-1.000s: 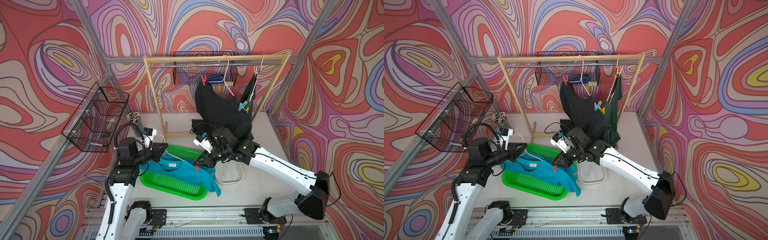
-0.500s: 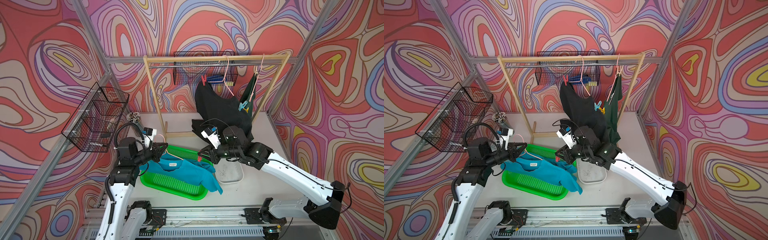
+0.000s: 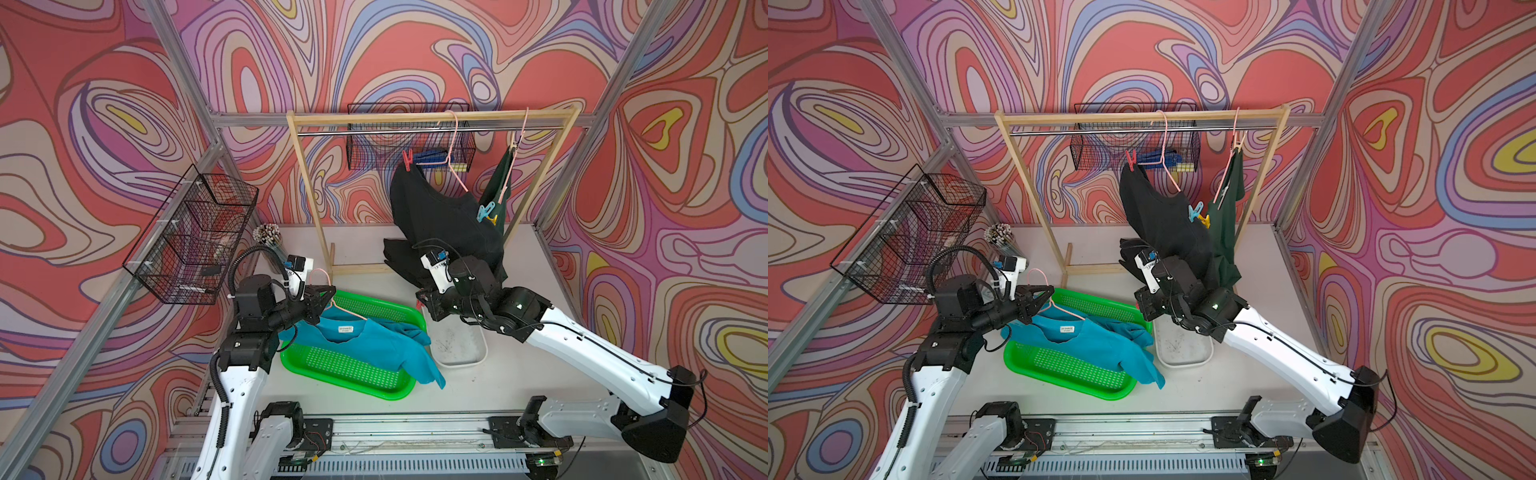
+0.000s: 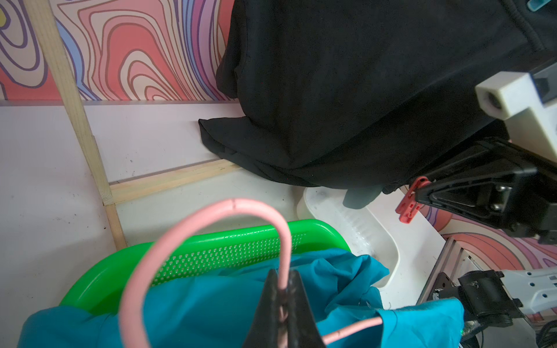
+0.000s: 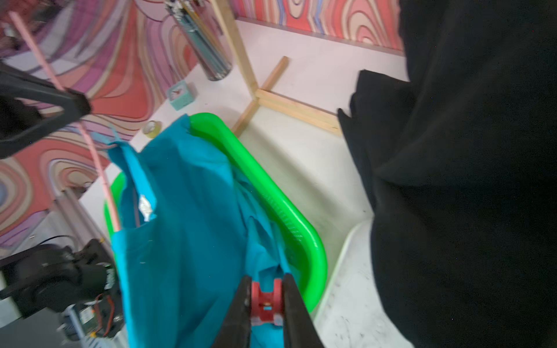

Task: Remove the clothespins securing t-shirts to the hanger
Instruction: Place the clothespin in the storage box.

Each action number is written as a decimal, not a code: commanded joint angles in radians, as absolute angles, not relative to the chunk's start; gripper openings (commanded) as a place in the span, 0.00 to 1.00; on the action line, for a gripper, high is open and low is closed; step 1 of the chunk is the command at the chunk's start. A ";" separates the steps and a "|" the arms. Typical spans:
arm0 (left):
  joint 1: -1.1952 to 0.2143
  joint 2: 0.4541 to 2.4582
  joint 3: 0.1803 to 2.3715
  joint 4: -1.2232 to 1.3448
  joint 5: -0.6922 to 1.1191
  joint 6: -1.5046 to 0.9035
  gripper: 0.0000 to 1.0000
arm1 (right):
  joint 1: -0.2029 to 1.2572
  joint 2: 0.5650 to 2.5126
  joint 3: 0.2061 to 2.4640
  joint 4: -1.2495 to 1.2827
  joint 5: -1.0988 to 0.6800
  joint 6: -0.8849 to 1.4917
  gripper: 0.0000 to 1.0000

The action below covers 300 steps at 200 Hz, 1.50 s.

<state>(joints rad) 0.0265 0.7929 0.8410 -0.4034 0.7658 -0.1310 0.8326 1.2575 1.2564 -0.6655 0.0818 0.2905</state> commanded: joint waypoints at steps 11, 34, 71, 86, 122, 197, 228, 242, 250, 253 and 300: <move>0.025 0.787 0.830 -0.397 0.778 -0.121 0.00 | 0.834 1.257 1.241 -0.775 0.347 0.334 0.19; 0.025 0.787 0.830 -0.397 0.778 -0.120 0.00 | 0.834 1.280 1.232 -0.813 0.414 0.339 0.20; 0.025 0.788 0.829 -0.397 0.778 -0.120 0.00 | 0.832 1.314 1.209 -0.828 0.435 0.337 0.22; 0.025 0.787 0.830 -0.397 0.778 -0.120 0.00 | 0.833 1.330 1.198 -0.829 0.437 0.333 0.25; 0.023 0.788 0.830 -0.396 0.779 -0.120 0.00 | 0.831 1.373 1.193 -0.851 0.443 0.333 0.32; 0.024 0.787 0.829 -0.396 0.778 -0.120 0.00 | 0.830 1.338 1.195 -0.809 0.308 0.284 0.62; 0.023 0.787 0.828 -0.396 0.776 -0.120 0.00 | 0.831 1.290 1.195 -0.747 0.178 0.246 0.64; 0.023 0.787 0.828 -0.395 0.776 -0.120 0.00 | 0.831 1.273 1.198 -0.726 0.125 0.235 0.65; 0.023 0.787 0.828 -0.395 0.776 -0.120 0.00 | 0.831 1.267 1.202 -0.715 0.098 0.232 0.65; 0.023 0.788 0.828 -0.395 0.776 -0.120 0.00 | 0.831 1.266 1.203 -0.711 0.088 0.230 0.65; 0.019 0.788 0.827 -0.393 0.776 -0.117 0.00 | 0.831 1.268 1.262 -0.680 -0.045 0.213 0.65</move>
<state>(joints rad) 0.0257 0.7925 0.8394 -0.4030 0.7658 -0.1307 0.8326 1.2720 1.2133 -0.7219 0.0616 0.2329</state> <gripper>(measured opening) 0.070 0.648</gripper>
